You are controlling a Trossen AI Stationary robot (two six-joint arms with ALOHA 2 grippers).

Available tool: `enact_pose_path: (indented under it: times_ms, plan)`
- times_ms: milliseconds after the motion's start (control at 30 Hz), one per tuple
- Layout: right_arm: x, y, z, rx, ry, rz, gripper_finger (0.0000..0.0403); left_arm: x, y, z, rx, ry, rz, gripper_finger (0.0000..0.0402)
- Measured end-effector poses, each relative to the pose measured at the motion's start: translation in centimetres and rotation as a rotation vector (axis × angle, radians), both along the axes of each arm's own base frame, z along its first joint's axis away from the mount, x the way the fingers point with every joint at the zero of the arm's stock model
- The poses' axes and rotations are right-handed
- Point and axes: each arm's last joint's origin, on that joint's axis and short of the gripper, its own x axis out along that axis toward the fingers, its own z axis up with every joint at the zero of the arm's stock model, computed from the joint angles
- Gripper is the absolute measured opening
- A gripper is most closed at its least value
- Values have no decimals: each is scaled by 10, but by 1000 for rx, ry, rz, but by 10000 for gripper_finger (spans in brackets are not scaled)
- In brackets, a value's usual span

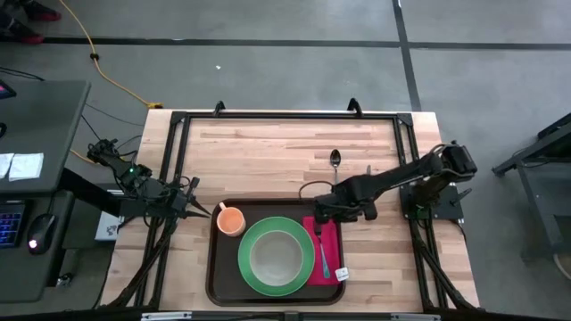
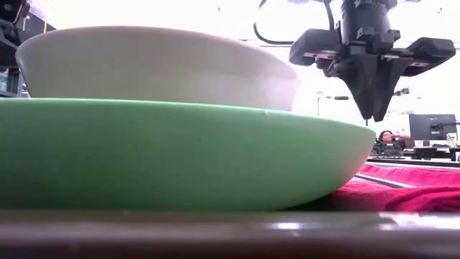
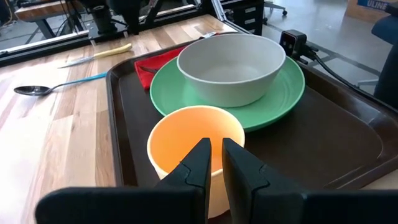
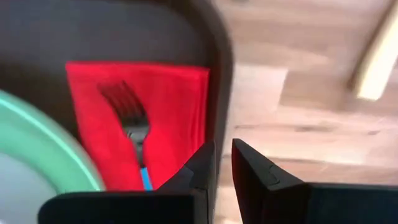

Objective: Set up tray
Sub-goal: Put the spoon on the top of the table napkin between the green and blue fork on the brown serving tray

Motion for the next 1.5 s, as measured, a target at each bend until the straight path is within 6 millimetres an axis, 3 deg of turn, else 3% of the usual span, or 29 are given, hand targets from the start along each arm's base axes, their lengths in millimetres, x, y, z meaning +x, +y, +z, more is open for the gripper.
enact_pose_path:
  times_ms: [500,833,1133,1500]
  plan:
    - [-18,-38,20,-111,50,6,32,0,0,0,-18,5,6,72]
    - [-31,-54,22,-132,179,-13,32,0,0,0,-25,7,9,72]
    - [-31,-69,22,-101,184,28,44,0,0,0,-26,8,10,72]
    - [-27,-97,22,-117,134,-59,49,0,0,0,-26,8,10,72]
